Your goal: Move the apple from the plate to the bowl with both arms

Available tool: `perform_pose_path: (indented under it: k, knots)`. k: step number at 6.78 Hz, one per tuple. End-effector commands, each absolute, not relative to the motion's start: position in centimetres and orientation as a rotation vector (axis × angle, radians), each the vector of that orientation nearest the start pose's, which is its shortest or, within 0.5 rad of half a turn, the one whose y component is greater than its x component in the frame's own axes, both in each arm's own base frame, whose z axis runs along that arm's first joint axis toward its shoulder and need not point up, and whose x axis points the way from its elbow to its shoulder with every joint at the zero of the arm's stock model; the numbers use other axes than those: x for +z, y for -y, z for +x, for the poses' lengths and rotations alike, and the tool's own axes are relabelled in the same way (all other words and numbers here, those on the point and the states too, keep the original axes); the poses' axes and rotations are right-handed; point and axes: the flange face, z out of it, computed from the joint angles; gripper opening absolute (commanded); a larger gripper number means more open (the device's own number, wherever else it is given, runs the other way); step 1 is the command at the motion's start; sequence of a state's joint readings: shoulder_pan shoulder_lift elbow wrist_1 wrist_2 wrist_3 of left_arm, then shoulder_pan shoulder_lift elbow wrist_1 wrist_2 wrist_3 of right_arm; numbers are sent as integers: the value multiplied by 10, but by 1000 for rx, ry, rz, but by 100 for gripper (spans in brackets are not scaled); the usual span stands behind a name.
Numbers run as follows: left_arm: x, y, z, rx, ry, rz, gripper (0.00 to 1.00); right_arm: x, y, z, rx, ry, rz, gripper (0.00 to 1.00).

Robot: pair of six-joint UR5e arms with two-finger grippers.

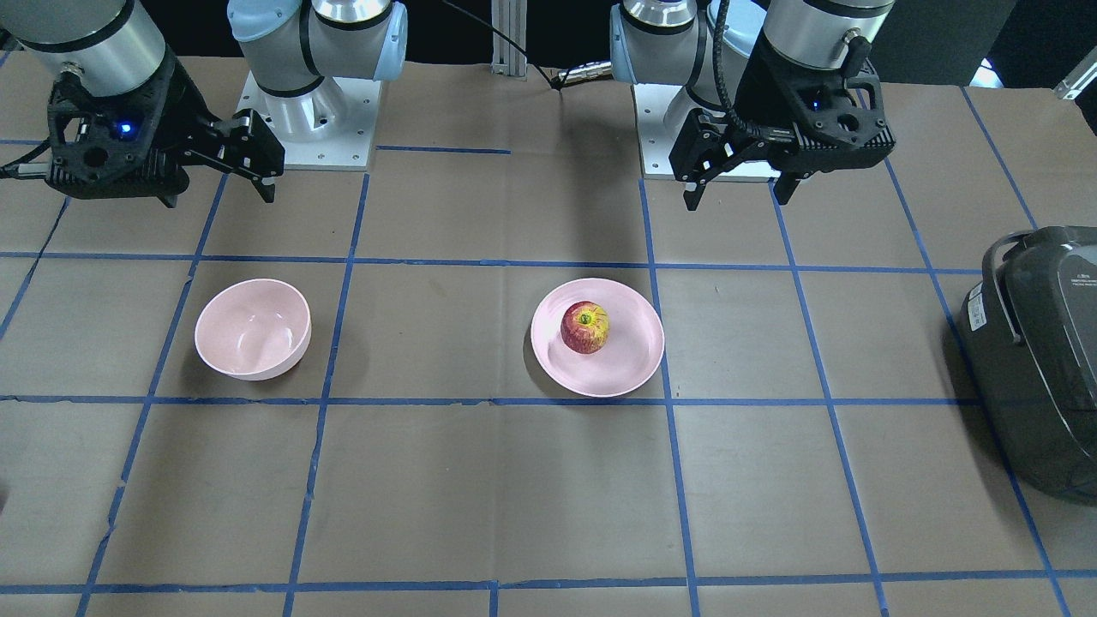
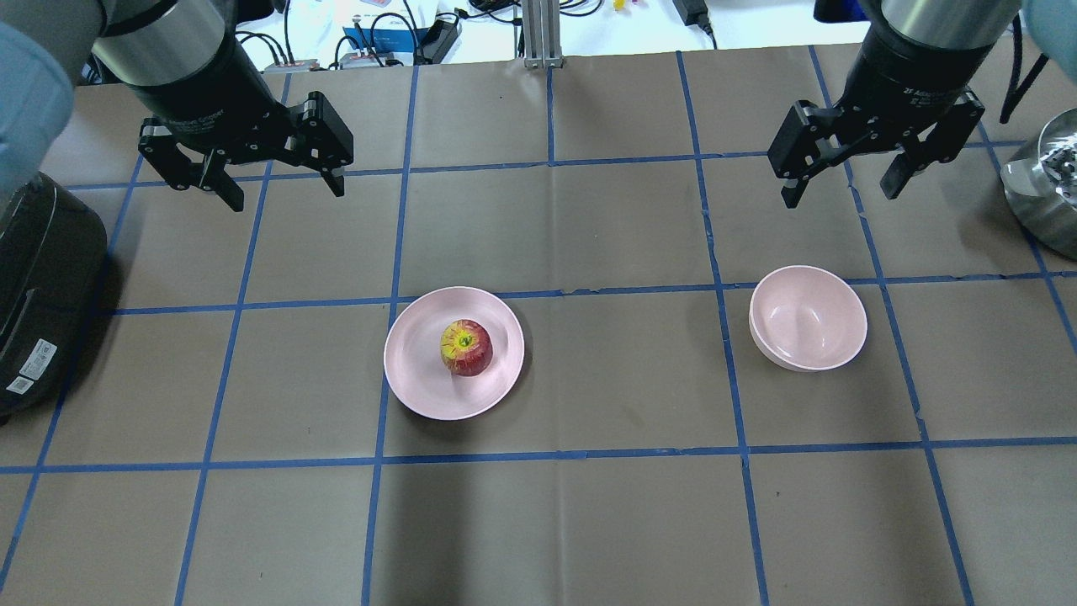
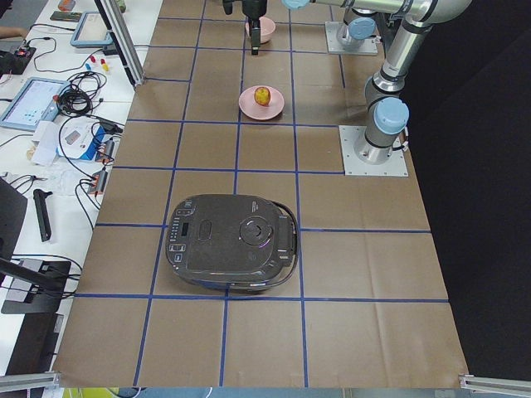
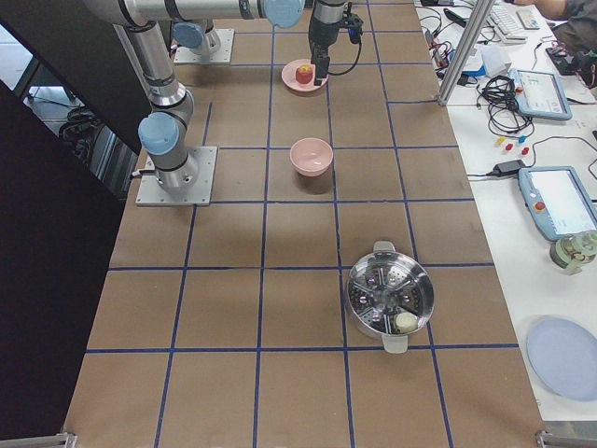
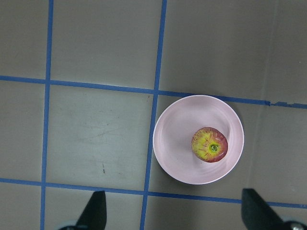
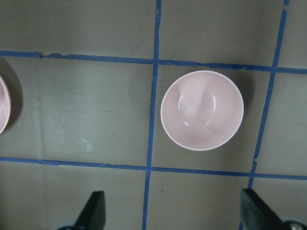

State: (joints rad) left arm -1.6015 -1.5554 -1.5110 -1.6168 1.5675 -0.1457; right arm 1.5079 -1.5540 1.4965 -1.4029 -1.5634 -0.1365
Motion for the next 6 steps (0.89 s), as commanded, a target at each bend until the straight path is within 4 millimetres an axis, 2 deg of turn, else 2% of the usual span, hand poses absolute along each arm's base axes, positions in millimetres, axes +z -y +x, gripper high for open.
perform_pose_path:
  k: [1, 3, 4, 6]
  knots:
    - [520, 483, -149, -45, -3143, -181, 100, 500, 494, 102, 173, -3116, -114, 100]
    - [520, 483, -148, -45, -3142, -178, 100, 499, 494, 102, 175, -3115, -116, 100]
    - [520, 483, -148, -45, -3142, -181, 100, 493, 496, 100, 177, -3114, -126, 99]
    - [517, 483, -152, -34, -3137, -169, 100, 450, 501, 77, 213, -3105, -56, 100]
